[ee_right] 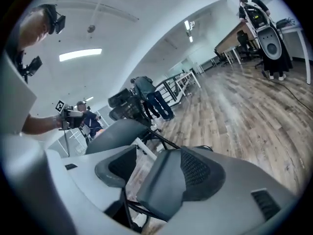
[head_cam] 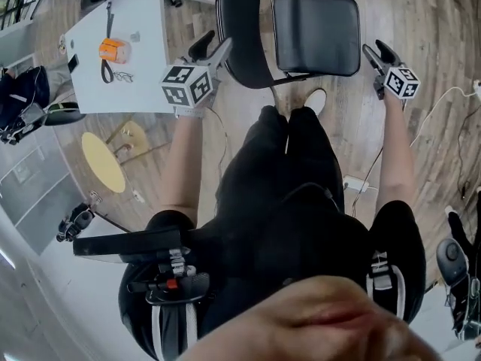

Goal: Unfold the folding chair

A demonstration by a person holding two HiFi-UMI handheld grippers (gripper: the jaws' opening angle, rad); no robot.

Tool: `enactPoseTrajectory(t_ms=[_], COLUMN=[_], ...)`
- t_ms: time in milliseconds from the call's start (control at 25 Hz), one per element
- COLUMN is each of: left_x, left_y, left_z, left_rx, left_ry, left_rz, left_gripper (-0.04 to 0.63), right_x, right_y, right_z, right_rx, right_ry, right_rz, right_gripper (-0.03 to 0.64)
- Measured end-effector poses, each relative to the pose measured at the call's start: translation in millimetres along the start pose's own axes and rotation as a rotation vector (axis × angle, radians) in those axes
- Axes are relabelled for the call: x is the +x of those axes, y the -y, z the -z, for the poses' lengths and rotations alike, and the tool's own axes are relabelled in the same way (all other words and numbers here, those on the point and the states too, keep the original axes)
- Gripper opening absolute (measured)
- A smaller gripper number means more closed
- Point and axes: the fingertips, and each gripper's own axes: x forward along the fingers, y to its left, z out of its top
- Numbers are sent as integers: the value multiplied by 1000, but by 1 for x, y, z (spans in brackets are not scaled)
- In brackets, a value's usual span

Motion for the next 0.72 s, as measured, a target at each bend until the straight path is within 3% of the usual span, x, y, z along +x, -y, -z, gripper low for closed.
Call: enactPoseTrajectory(t_ms=[160,360,600,720], left_x=[-24,-60,-108,-135], left_y=[51,104,149,171], left_z=[-9,-34,-76,-89], left_rx=[5,53,103,163], left_ry=[-4,65,209,293], left_rz=[138,241,349,376], left_gripper=[201,200,199,182], right_x=[-33,-64,-85,-100], right_y=[-94,-207,-332,-384], right_z=[-46,-100,-150,-171], right_rx=[-60,-182,-297,-341], right_ry=[57,116,172,221], right_rz=[-41,-102,-198,-231], right_gripper=[288,288,287,263])
